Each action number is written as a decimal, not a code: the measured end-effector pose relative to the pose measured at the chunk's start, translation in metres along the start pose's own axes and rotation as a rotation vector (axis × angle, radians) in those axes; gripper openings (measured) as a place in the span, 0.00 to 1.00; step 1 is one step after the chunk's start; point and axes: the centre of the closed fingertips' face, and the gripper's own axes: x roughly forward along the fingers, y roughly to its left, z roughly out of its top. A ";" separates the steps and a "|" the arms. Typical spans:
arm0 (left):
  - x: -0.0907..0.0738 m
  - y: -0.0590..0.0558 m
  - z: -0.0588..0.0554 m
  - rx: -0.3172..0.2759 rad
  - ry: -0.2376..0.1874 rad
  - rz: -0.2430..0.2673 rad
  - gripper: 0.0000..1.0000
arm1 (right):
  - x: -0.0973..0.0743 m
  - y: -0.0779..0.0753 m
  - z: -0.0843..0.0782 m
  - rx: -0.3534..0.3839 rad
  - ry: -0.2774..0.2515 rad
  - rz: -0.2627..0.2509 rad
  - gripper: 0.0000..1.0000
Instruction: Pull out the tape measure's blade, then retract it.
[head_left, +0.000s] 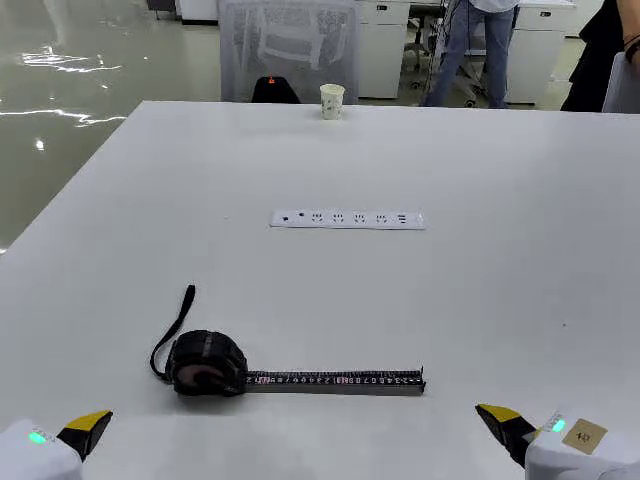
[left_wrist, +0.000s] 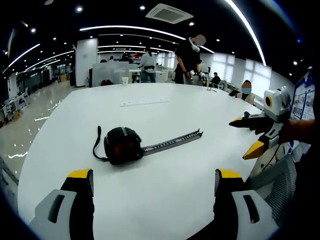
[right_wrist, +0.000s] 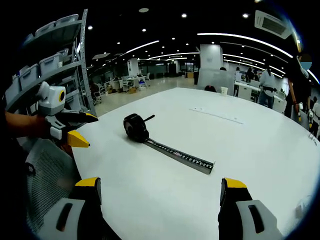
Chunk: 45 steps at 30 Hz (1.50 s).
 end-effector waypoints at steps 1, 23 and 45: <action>-0.001 -0.001 0.000 0.001 0.001 0.001 0.99 | 0.000 0.001 0.000 0.002 -0.001 -0.005 0.99; -0.010 -0.010 -0.002 -0.008 -0.005 0.038 0.99 | 0.001 0.018 0.005 0.032 -0.019 -0.020 0.99; -0.006 -0.013 0.000 -0.020 -0.014 0.031 0.99 | -0.002 0.015 0.005 0.050 -0.029 -0.023 0.99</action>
